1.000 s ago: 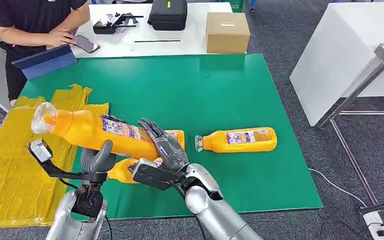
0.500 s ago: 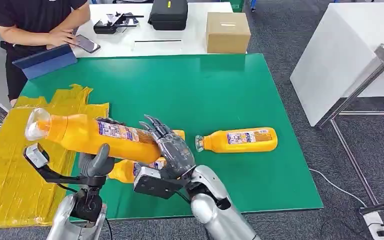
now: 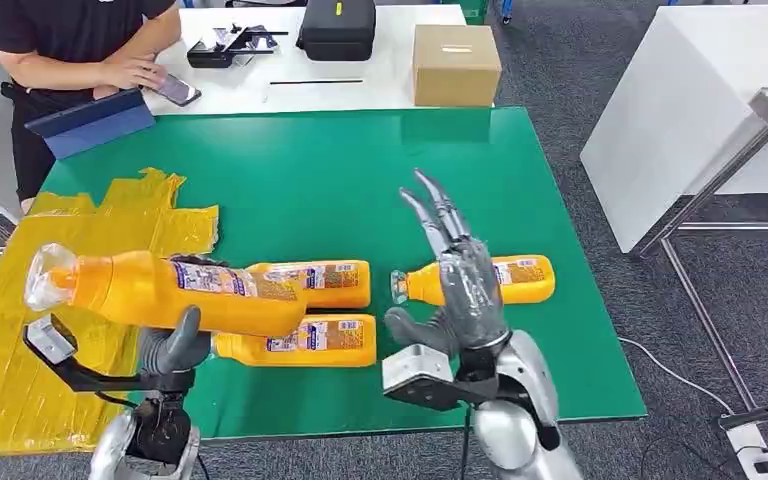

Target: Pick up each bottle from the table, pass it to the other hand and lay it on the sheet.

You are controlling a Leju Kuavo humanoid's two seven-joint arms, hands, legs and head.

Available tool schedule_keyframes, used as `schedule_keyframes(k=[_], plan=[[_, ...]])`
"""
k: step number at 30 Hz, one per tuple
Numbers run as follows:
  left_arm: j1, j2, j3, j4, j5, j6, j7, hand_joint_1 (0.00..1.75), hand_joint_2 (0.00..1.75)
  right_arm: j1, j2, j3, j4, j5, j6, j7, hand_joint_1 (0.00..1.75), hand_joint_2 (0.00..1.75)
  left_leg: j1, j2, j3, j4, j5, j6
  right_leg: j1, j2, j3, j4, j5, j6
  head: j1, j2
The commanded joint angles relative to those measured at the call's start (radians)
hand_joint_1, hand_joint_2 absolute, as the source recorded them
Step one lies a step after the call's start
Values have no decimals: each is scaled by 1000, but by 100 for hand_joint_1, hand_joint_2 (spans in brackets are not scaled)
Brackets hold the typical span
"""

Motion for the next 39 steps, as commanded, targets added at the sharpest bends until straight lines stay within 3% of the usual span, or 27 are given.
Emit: schedule_keyframes(k=[1,5,8,19,22,26,28,32,39], plan=[[-111,33,205,73,-227,125,-57,175,175,120,-5,-138,-97,43,-6,-23,0,0,1,-1,2,0,0,-2,1,-2,2,-1,-1,-1,0,0],[-250,62,381,138,-607,361,-133,175,175,142,42,-181,-101,61,39,-37,0,0,2,-3,2,0,0,-4,2,-4,3,0,-1,-2,0,0],[-337,65,492,143,-896,454,-89,175,175,97,89,-216,-47,87,95,-56,0,0,3,2,1,0,0,-4,3,1,1,1,0,-2,0,0],[-330,44,498,136,-913,446,-91,175,175,95,94,-218,-42,91,95,-59,0,0,4,-2,6,0,0,-5,2,-3,8,0,-2,-2,0,0],[-353,56,507,146,-1145,594,-72,175,175,74,103,-221,-18,95,125,-65,0,0,3,-1,4,0,1,-4,3,-2,5,0,-1,-2,0,0],[-412,86,526,217,-1631,799,43,175,175,26,117,-213,47,98,158,-78,0,0,2,-1,1,0,2,-4,3,-1,1,0,1,-2,0,0],[-427,111,530,298,-1858,832,110,175,175,10,115,-201,76,98,160,-80,0,0,2,-1,2,-1,2,-4,3,-1,3,0,1,-2,0,0],[-447,140,522,543,-2014,858,128,175,175,-15,115,-199,120,86,167,-87,0,0,1,-2,5,-2,3,-3,2,-2,6,-1,0,-2,0,0],[-569,208,490,957,-2104,958,141,175,175,-56,100,-196,159,73,185,-91,0,0,2,-4,4,-1,4,-3,2,-4,5,0,0,-1,0,0]])
